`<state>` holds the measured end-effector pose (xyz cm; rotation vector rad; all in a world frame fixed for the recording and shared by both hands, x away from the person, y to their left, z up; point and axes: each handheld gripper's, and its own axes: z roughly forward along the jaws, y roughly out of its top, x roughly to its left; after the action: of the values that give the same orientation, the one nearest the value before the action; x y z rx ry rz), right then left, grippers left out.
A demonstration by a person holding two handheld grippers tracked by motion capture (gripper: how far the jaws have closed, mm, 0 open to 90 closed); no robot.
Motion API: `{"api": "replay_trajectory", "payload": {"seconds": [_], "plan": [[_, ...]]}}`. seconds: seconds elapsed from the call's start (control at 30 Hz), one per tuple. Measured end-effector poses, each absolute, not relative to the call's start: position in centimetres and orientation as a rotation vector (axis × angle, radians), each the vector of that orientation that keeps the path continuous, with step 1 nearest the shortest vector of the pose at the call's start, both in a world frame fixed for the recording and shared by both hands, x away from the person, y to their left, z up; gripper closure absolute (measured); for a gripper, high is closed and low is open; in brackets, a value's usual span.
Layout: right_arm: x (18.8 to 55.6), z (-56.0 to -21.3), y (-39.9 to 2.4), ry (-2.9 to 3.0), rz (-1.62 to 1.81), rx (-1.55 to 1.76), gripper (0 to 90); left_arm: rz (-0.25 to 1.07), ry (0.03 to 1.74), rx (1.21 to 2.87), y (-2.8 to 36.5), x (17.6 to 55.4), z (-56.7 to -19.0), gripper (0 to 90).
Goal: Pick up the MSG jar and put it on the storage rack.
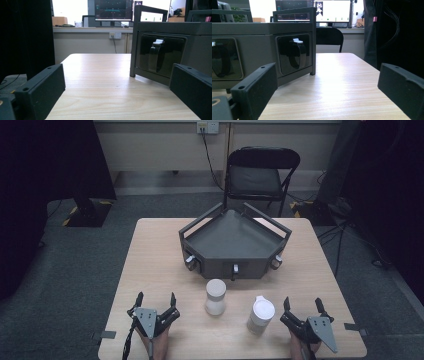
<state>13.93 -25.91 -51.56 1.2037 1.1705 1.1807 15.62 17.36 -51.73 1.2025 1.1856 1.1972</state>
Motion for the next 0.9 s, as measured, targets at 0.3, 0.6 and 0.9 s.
{"api": "replay_trajectory", "payload": {"seconds": [0.3,0.6,0.9], "plan": [[13.9,-51.6,-25.9,1.17,1.18,1.204,1.5,1.198,1.184,1.205,17.4,15.6,-51.7,0.0],[13.9,-51.6,-25.9,1.169,1.179,1.205,1.8,1.206,1.188,1.206,17.2,15.6,-51.7,0.0],[13.9,-51.5,-25.8,1.168,1.177,1.206,1.8,1.124,1.155,1.219,18.0,14.9,-49.5,0.0]]}}
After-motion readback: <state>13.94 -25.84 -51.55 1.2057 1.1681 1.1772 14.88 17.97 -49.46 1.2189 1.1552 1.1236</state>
